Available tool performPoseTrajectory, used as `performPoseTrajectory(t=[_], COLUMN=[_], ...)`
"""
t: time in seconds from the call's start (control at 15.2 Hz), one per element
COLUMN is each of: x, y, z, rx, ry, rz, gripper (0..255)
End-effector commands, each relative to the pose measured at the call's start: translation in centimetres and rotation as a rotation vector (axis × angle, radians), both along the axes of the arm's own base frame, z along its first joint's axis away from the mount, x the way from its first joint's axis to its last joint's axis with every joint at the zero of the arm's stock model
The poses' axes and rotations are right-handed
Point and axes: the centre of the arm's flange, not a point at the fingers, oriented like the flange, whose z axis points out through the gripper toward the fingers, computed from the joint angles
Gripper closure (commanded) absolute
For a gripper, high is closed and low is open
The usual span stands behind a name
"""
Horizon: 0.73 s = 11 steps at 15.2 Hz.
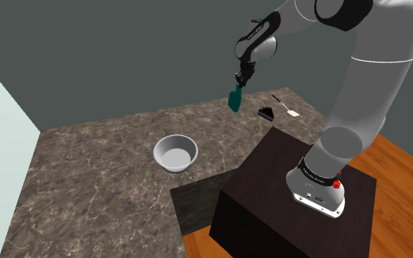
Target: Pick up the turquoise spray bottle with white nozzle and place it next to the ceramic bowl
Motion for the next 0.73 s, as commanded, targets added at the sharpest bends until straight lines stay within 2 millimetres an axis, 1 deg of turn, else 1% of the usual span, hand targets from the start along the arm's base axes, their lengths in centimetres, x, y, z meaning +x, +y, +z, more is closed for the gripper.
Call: performPoseTrajectory(t=[0.0,0.66], x=[0.1,0.1], y=[0.0,0.0], z=[1.1,6.4], rx=[0.000,0.000], ry=[0.000,0.000], rz=[0.000,0.000], gripper=[255,255])
